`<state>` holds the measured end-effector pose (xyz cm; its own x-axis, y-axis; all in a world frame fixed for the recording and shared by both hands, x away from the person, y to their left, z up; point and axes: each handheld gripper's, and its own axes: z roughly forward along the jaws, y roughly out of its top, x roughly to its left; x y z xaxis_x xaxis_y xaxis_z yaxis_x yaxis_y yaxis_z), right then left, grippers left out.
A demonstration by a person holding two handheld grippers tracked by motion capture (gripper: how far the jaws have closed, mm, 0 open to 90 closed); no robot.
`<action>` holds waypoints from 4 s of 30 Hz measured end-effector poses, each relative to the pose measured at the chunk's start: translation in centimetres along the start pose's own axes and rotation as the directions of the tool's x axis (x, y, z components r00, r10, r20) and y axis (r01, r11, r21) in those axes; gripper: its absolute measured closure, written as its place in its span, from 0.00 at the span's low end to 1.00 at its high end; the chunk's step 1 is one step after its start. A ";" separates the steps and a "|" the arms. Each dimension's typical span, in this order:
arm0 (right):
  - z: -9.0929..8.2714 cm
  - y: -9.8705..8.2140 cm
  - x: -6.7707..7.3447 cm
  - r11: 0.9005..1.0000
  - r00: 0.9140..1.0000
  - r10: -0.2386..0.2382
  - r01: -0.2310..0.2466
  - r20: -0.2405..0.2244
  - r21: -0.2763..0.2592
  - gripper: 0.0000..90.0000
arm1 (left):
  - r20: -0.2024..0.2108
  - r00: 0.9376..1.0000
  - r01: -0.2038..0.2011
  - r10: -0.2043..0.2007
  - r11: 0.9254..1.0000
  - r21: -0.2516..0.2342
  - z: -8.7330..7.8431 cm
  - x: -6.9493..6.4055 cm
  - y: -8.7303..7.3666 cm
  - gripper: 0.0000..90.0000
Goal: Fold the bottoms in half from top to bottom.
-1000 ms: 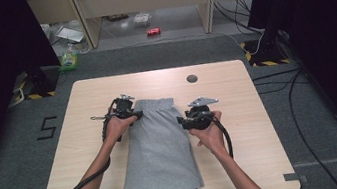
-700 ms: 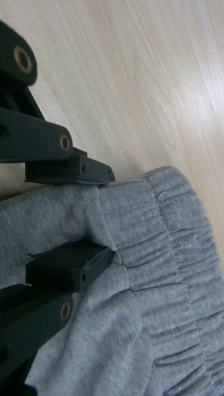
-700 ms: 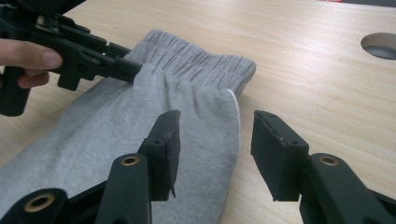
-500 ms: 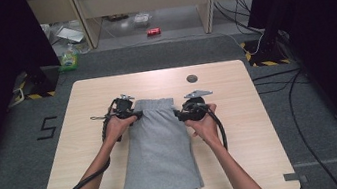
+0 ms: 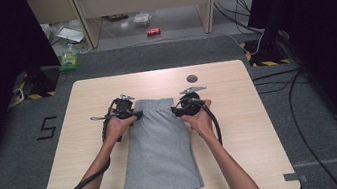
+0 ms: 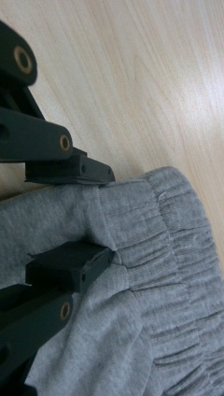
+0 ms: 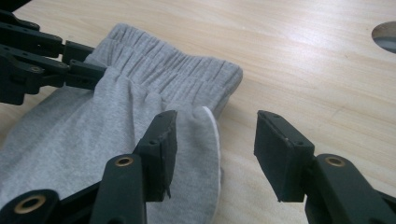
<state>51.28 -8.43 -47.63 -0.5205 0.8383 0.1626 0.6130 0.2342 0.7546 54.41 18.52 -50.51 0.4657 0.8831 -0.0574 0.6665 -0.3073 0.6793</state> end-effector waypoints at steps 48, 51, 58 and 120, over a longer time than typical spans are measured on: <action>5.6 1.3 -1.0 0.990 0.996 0.083 -0.078 -0.037 0.120 0.51 | -0.004 1.000 0.003 -0.003 1.000 0.005 0.0 0.0 0.1 0.67; 5.5 1.3 -1.1 0.990 0.996 0.085 -0.080 -0.041 0.117 0.51 | -0.004 1.000 0.004 -0.004 1.000 0.004 0.0 0.0 0.0 0.67; 5.7 1.2 -1.0 0.988 0.991 0.116 -0.108 -0.062 0.113 0.51 | -0.005 1.000 0.003 -0.003 1.000 0.006 0.0 -0.1 0.1 0.67; -2.8 5.0 0.9 0.986 0.990 -0.089 0.073 -0.109 -0.148 0.86 | 0.113 0.990 -0.062 0.090 0.971 -0.230 -9.0 -1.8 3.2 0.80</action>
<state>52.18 -7.89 -41.92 -0.6350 0.7552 0.1628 0.4785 0.2190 0.8504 50.46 19.15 -41.61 0.5865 0.8061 -0.0784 0.4847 -0.2718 0.8313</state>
